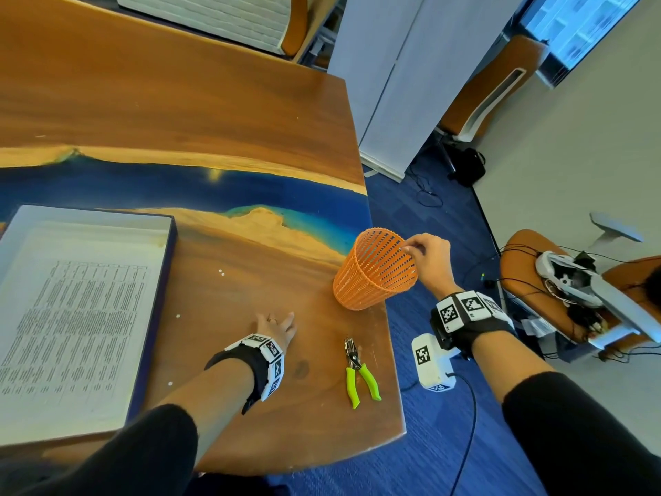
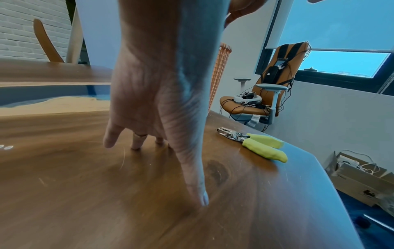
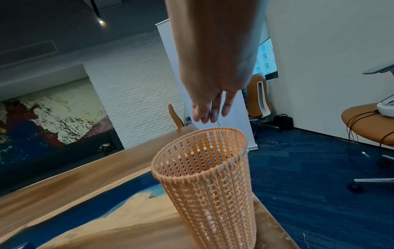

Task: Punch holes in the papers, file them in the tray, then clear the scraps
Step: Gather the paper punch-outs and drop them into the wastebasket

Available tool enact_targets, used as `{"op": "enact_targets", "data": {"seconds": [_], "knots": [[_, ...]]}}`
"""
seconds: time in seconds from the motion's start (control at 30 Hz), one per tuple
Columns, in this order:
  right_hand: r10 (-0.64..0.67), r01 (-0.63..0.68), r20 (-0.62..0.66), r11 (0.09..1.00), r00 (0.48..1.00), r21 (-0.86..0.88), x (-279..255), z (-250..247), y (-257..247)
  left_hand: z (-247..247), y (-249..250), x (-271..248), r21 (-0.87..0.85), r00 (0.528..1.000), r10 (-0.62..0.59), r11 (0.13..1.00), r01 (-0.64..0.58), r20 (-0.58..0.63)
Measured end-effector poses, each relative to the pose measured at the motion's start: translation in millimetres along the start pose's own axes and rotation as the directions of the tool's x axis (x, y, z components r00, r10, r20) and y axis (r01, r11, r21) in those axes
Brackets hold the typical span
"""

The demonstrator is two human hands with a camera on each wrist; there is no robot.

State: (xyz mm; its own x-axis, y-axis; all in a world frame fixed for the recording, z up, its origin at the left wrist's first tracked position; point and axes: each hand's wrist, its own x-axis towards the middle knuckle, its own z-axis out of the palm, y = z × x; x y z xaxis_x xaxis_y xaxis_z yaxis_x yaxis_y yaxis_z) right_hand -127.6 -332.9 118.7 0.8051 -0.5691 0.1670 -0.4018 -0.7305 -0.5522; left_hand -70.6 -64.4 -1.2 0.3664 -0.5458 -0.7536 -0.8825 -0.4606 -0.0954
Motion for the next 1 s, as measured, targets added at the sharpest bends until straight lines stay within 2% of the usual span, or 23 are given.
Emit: {"op": "enact_targets", "data": {"seconds": [0.67, 1.0], "knots": [[0.023, -0.023, 0.064, 1.0, 0.998, 0.003, -2.0, -2.0, 4.7, 1.8, 3.4, 7.4, 0.001, 0.999, -0.034, 0.999, 0.034, 0.031], [0.03, -0.01, 0.171, 0.993, 0.985, -0.118, -8.0, -2.0, 6.8, 2.0, 4.6, 7.0, -0.001, 0.999, -0.038, 0.999, 0.038, 0.016]]}}
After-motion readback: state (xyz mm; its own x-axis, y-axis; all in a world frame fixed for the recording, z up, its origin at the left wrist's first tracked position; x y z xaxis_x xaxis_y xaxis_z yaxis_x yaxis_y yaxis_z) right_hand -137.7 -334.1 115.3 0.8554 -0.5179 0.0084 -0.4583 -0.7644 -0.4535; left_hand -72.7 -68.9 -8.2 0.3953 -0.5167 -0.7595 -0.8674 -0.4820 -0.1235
